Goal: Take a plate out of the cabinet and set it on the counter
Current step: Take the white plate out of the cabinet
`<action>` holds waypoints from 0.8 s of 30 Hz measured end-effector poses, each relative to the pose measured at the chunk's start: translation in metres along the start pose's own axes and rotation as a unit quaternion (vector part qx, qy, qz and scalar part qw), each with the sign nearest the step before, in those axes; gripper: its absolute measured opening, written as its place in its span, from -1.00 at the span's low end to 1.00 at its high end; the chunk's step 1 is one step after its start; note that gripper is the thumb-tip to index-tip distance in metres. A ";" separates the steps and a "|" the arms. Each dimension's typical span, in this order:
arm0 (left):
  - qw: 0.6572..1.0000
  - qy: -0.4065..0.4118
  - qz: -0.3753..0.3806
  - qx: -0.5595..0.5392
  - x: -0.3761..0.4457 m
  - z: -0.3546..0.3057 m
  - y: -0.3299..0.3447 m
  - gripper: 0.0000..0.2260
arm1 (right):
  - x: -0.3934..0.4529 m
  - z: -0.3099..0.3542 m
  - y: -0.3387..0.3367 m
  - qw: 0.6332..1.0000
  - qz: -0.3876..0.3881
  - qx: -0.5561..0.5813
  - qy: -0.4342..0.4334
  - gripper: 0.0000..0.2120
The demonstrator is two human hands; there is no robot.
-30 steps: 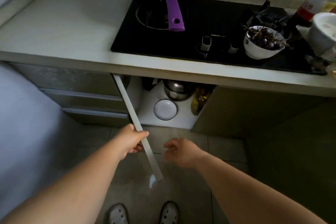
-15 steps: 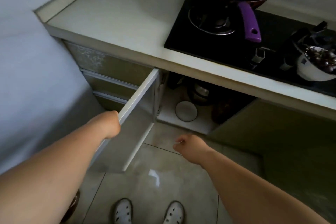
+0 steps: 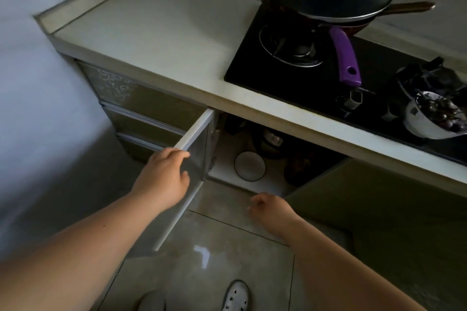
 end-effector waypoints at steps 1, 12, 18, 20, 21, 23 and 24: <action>0.999 0.018 -0.013 -0.028 0.002 -0.016 0.008 -0.64 | 0.009 -0.009 -0.004 1.000 0.009 -0.004 -0.004 -0.65; 0.942 -0.213 0.125 -0.226 0.015 -0.016 0.184 -0.80 | 0.101 -0.093 -0.022 0.999 0.021 -0.024 0.016 -0.72; 0.923 -0.260 0.164 -0.229 0.043 0.030 0.290 -0.77 | 0.182 -0.143 0.030 0.998 -0.006 0.007 0.067 -0.70; 0.918 -0.274 0.165 -0.233 0.056 0.045 0.324 -0.77 | 0.208 -0.161 0.056 0.997 -0.007 0.019 0.079 -0.66; 0.917 -0.276 0.169 -0.233 0.063 0.052 0.341 -0.77 | 0.222 -0.167 0.067 0.997 -0.007 0.018 0.079 -0.64; 0.912 -0.279 0.174 -0.244 0.077 0.064 0.373 -0.80 | 0.253 -0.182 0.088 0.996 -0.015 0.025 0.082 -0.62; 0.911 -0.277 0.176 -0.249 0.087 0.070 0.396 -0.82 | 0.273 -0.194 0.101 0.995 -0.026 0.040 0.086 -0.61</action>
Point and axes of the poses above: each hand's wrist, its own x-axis towards the middle knuckle, its own y-axis out of the palm, z = x × y, the point moved 8 cm from there along x, towards the middle knuckle, and after that the axes turned 7 degrees about -z, right-handed, at the moved point
